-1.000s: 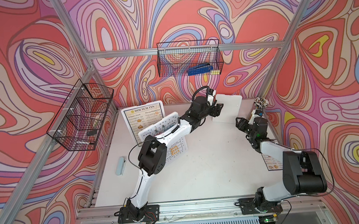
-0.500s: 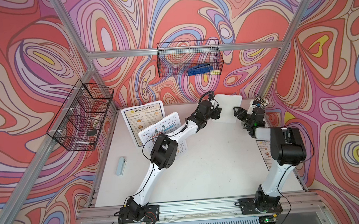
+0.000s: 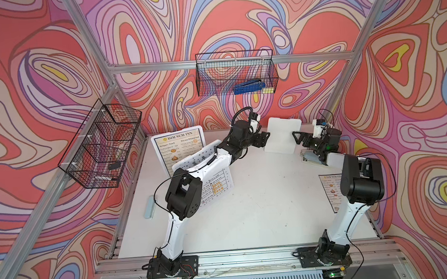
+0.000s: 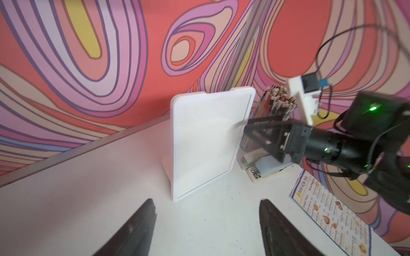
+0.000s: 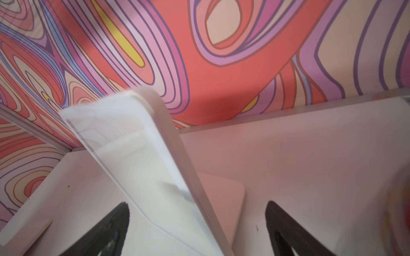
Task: Insert the menus into the narrow rack
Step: Move the narrow rack to the center of the board.
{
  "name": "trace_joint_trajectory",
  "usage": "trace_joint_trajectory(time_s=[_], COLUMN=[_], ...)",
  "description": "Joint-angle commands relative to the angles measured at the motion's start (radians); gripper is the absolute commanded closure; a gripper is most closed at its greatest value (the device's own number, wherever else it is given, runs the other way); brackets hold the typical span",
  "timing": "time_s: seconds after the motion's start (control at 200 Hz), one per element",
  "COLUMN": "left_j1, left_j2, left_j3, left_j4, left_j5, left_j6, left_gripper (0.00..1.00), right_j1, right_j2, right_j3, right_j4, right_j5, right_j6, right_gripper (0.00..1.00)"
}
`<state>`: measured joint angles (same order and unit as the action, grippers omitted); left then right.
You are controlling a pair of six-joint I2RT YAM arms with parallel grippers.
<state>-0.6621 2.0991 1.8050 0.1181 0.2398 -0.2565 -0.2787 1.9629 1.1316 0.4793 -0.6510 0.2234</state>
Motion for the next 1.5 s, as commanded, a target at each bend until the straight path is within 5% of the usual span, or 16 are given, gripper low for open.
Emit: trace_joint_trajectory(time_s=[0.0,0.1,0.275,0.431,0.811,1.057,1.272,1.497], left_j1=[-0.005,-0.005,-0.005,-0.005,-0.005,-0.005,-0.005,-0.005], left_j2=[-0.037,-0.047,-0.062,-0.062,-0.146,-0.251,-0.354,-0.465], left_j3=[-0.046,-0.047,-0.063,-0.063,-0.153,-0.251,-0.329,-0.389], left_j4=[0.008,0.003,0.003,0.002,0.023,0.042,0.04,0.002], left_j5=[0.064,0.076,0.063,0.06,0.023,0.028,0.035,0.066], left_j6=[0.006,0.008,0.023,0.025,0.052,0.051,0.054,0.047], left_gripper=[0.25,0.25,0.25,0.25,0.25,0.25,0.25,0.25], right_j1=[-0.007,-0.007,-0.006,-0.007,0.003,0.022,0.058,0.17], right_j2=[0.04,0.113,0.132,0.209,0.234,0.235,0.189,0.074], right_j3=[0.055,0.159,0.178,0.259,0.26,0.255,0.203,0.156], right_j4=[-0.034,-0.105,-0.124,-0.14,-0.127,-0.145,-0.16,-0.505], right_j5=[-0.152,-0.257,-0.221,-0.318,-0.434,-0.507,-0.531,-0.475], right_j6=[-0.086,-0.081,-0.118,-0.055,-0.011,-0.006,-0.024,-0.311], right_gripper=[0.11,0.19,0.2,0.31,0.57,0.83,0.87,0.95])
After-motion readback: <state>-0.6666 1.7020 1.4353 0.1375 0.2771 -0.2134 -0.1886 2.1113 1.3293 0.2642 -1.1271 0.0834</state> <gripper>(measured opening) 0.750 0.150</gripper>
